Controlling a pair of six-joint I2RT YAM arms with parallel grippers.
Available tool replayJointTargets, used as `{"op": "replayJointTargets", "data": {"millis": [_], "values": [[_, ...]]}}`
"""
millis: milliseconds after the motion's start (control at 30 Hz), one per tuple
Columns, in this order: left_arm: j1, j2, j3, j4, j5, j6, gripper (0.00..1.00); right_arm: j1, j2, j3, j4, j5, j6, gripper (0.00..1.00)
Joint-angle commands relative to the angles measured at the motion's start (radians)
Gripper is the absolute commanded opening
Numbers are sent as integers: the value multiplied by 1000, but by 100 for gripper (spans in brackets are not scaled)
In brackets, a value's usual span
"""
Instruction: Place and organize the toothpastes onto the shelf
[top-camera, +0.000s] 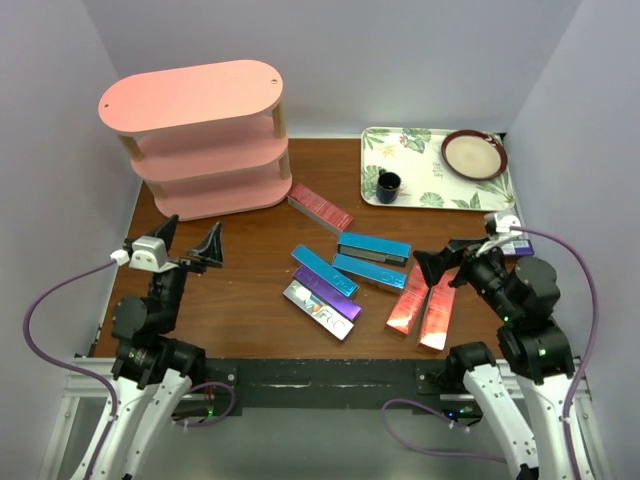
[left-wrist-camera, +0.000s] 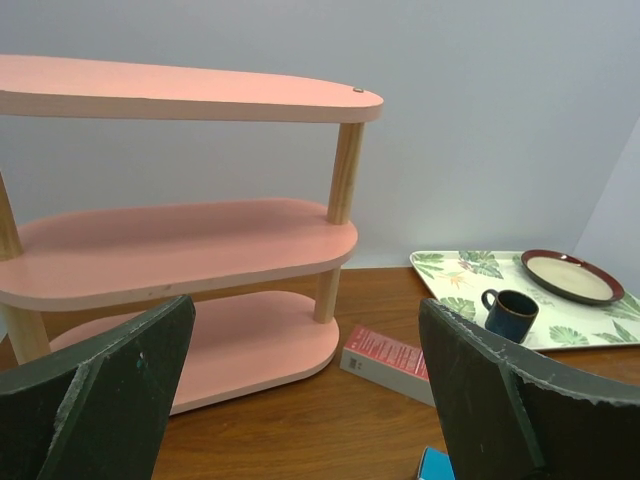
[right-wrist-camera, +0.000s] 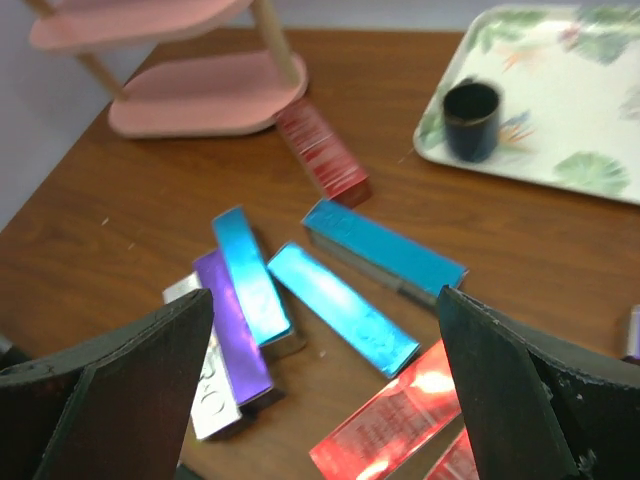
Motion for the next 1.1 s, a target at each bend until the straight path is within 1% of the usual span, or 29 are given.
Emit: {"op": "replayJointTargets", "data": {"millis": [0,67,133,167,267,367,467,500,533,567,633,667,700,767,867,900,933,1000,1067], "values": [[-4,-17,26,18,-6,-14,100,-4,108,18,-56,-283,82,99],[-5,-21,25,18,-6,-16,100,-4,185,13,-77,-332,129,99],[-7,-24,26,15,-6,-16,100,-4,233,5,-86,-389,111,99],[-7,-24,26,15,-4,-16,100,-4,253,1,-86,-385,108,99],[-8,-31,26,15,-3,-16,100,-1,282,-31,-82,-302,97,99],[-8,-26,23,18,3,-16,100,31,322,-79,-59,-231,90,99],[-8,-18,25,16,11,-16,100,173,374,-125,5,-92,128,99],[-8,-15,25,18,14,-16,100,277,403,-155,39,18,146,99],[-8,-11,25,16,14,-16,100,371,429,-162,55,61,152,99],[-8,-9,26,16,13,-14,100,408,470,-169,70,141,157,99],[-8,-3,25,15,13,-14,100,485,521,-182,108,209,162,99],[-8,0,26,15,13,-13,100,506,542,-180,116,258,160,99],[-8,2,26,15,14,-14,100,523,590,-182,127,275,156,99],[-8,6,25,15,16,-13,100,585,633,-171,156,305,148,99],[-8,9,25,15,16,-11,100,675,717,-145,182,394,130,97],[-8,9,25,13,16,-11,100,713,736,-130,188,425,120,93],[-8,14,25,13,16,-11,100,726,780,-122,187,437,116,90],[-8,17,25,13,16,-11,100,758,814,-111,205,442,110,83],[-8,23,26,13,16,-11,100,781,840,-108,220,445,111,82]]}}
